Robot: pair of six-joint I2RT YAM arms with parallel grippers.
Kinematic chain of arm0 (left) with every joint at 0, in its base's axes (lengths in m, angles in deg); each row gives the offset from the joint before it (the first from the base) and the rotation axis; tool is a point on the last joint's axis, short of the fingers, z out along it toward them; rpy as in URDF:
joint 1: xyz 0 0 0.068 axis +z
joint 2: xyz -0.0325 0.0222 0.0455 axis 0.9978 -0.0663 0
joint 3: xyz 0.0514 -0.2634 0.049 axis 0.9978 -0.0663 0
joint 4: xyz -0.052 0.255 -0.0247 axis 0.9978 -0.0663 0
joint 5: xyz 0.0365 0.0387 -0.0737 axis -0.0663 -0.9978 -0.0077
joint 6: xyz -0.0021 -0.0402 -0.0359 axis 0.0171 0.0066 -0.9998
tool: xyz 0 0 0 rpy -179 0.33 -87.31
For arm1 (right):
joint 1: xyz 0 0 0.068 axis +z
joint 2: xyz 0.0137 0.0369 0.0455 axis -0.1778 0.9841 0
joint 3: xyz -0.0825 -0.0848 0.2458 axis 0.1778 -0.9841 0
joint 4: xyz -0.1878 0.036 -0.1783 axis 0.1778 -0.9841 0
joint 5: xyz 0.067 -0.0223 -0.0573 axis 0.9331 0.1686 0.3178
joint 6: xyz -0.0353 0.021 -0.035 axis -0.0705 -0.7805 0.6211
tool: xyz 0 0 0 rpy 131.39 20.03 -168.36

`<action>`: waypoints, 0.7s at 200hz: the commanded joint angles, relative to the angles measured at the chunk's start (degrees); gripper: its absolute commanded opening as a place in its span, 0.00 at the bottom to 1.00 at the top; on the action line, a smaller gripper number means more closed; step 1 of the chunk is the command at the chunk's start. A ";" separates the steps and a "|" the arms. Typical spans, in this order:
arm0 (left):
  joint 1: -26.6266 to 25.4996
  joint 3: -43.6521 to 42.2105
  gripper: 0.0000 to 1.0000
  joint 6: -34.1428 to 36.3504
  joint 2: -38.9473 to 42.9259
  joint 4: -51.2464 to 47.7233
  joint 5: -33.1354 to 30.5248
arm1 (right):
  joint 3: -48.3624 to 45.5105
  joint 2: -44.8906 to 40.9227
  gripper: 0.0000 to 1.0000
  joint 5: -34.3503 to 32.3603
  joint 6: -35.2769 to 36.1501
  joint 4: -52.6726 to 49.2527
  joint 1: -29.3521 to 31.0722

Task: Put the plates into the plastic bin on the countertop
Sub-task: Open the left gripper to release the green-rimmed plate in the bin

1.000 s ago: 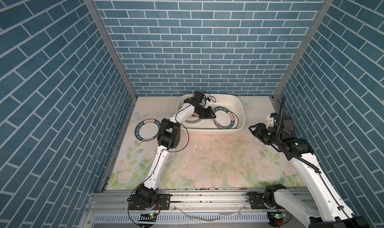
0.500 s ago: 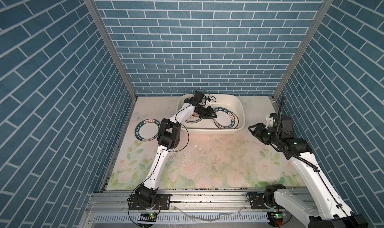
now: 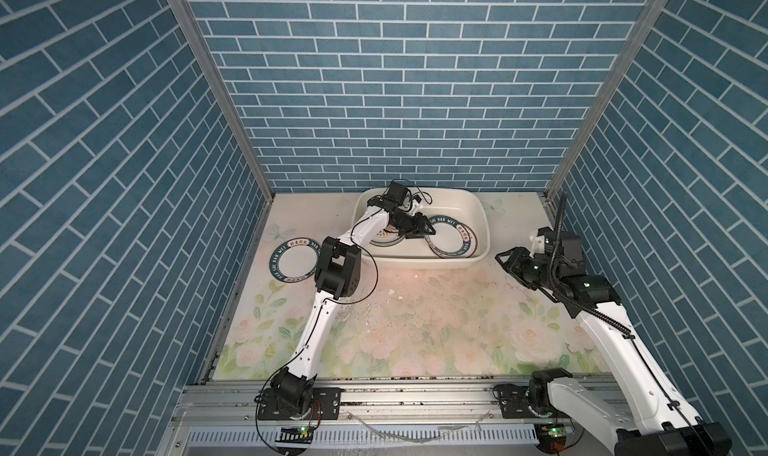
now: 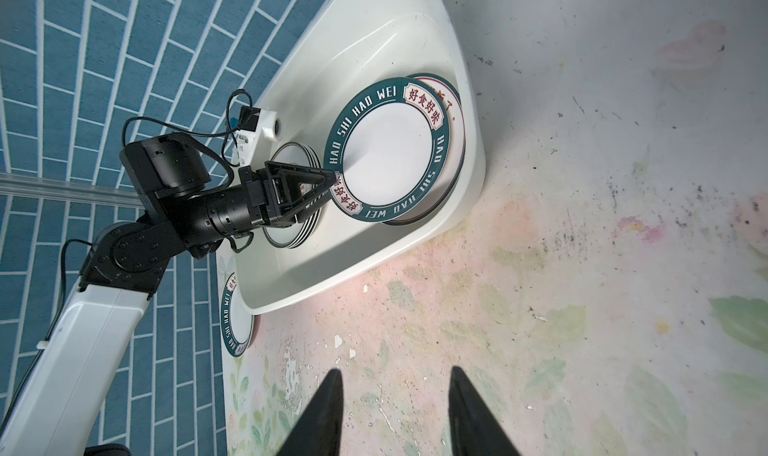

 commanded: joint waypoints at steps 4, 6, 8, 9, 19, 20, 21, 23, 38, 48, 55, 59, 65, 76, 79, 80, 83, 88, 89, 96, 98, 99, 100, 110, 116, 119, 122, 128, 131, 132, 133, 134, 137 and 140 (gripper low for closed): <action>0.19 0.08 0.55 0.66 -0.32 0.34 0.23 | -0.72 0.24 0.42 0.80 -0.10 1.09 -0.44; 0.14 0.04 0.55 0.68 -0.32 0.33 0.26 | -0.74 0.24 0.42 0.80 -0.10 1.08 -0.45; 0.13 0.01 0.55 0.71 -0.32 0.35 0.27 | -0.70 0.24 0.42 0.80 -0.10 1.06 -0.52; 0.11 0.05 0.55 0.69 -0.36 0.35 0.26 | -0.71 0.24 0.42 0.80 -0.10 1.09 -0.49; 0.03 -0.08 0.56 0.67 -0.32 0.30 0.32 | -0.72 0.24 0.42 0.80 -0.10 1.07 -0.56; 0.02 -0.08 0.56 0.67 -0.32 0.33 0.33 | -0.76 0.24 0.42 0.80 -0.10 1.09 -0.60; 0.06 -0.08 0.57 0.67 -0.32 0.34 0.33 | -0.74 0.19 0.42 0.80 -0.10 1.06 -0.61; 0.02 -0.04 0.57 0.66 -0.32 0.31 0.29 | -0.72 0.29 0.42 0.87 -0.10 1.10 -0.61; -0.06 -0.08 0.58 0.59 -0.32 0.44 0.40 | -0.81 0.26 0.42 0.96 -0.10 1.11 -0.70; -0.22 -0.01 0.60 0.57 -0.32 0.46 0.49 | -0.89 0.31 0.42 1.04 -0.10 1.19 -0.80; -0.37 0.07 0.61 0.49 -0.23 0.53 0.42 | -0.94 0.24 0.42 1.06 -0.10 1.15 -0.79; -0.50 0.02 0.61 0.41 -0.19 0.63 0.45 | -0.99 0.24 0.42 1.09 -0.16 1.24 -0.80; -0.66 0.05 0.61 0.41 -0.23 0.78 0.49 | -1.06 0.31 0.42 1.06 -0.10 1.26 -0.84; -0.94 0.19 0.61 0.40 -0.23 0.73 0.50 | -1.23 0.29 0.42 1.15 -0.11 1.23 -0.98; -1.03 0.18 0.62 0.45 -0.23 0.72 0.50 | -1.24 0.26 0.42 1.15 -0.10 1.22 -0.92; -0.99 0.18 0.62 0.43 -0.23 0.76 0.46 | -1.24 0.29 0.42 1.15 -0.10 1.21 -0.95; -1.03 0.19 0.62 0.42 -0.23 0.73 0.50 | -1.31 0.26 0.42 1.17 -0.10 1.28 -0.98; -1.04 0.26 0.62 0.44 -0.23 0.79 0.45 | -1.49 0.24 0.42 1.24 -0.12 1.31 -1.07; -1.09 0.26 0.63 0.42 -0.23 0.75 0.48 | -1.50 0.28 0.42 1.24 -0.16 1.30 -1.07; -1.14 0.31 0.63 0.40 -0.23 0.71 0.35 | -1.51 0.16 0.42 1.32 -0.19 1.39 -1.07; -1.14 0.32 0.64 0.47 -0.19 0.73 0.29 | -1.57 0.13 0.42 1.33 -0.19 1.33 -1.07; -1.13 0.29 0.63 0.48 -0.21 0.72 0.27 | -1.59 0.14 0.42 1.33 -0.19 1.35 -1.07; -1.13 0.24 0.63 0.44 -0.22 0.75 0.25 | -1.59 0.15 0.42 1.33 -0.19 1.36 -1.12; -1.22 0.25 0.64 0.41 -0.15 0.70 -0.10 | -1.60 -0.01 0.42 1.41 -0.22 1.36 -1.14; -1.22 0.04 0.64 0.45 -0.07 0.65 -0.29 | -1.60 -0.09 0.42 1.41 -0.19 1.29 -1.16; -1.31 0.09 0.64 0.41 -0.10 0.62 -0.36 | -1.60 -0.09 0.42 1.41 -0.19 1.25 -1.16; -1.33 -0.05 0.64 0.40 -0.05 0.60 -0.37 | -1.60 -0.14 0.42 1.34 -0.19 1.27 -1.20; -1.40 -0.17 0.64 0.45 -0.05 0.51 -0.46 | -1.75 -0.26 0.42 1.18 -0.31 1.22 -1.22; -1.40 -0.17 0.64 0.41 -0.05 0.49 -0.46 | -1.70 -0.35 0.42 1.15 -0.28 1.27 -1.22; -1.40 -0.17 0.64 0.40 -0.05 0.51 -0.46 | -1.74 -0.36 0.42 1.11 -0.28 1.28 -1.19; -1.44 -0.17 0.64 0.44 -0.05 0.52 -0.46 | -1.80 -0.37 0.42 1.09 -0.28 1.28 -1.18; -1.42 -0.22 0.64 0.42 -0.05 0.48 -0.46 | -1.83 -0.37 0.42 1.07 -0.32 1.33 -1.21; -1.40 -0.25 0.64 0.40 -0.10 0.50 -0.46 | -1.86 -0.44 0.42 1.06 -0.36 1.30 -1.20; -1.46 -0.26 0.64 0.44 -0.06 0.48 -0.46 | -1.93 -0.46 0.42 1.06 -0.36 1.30 -1.26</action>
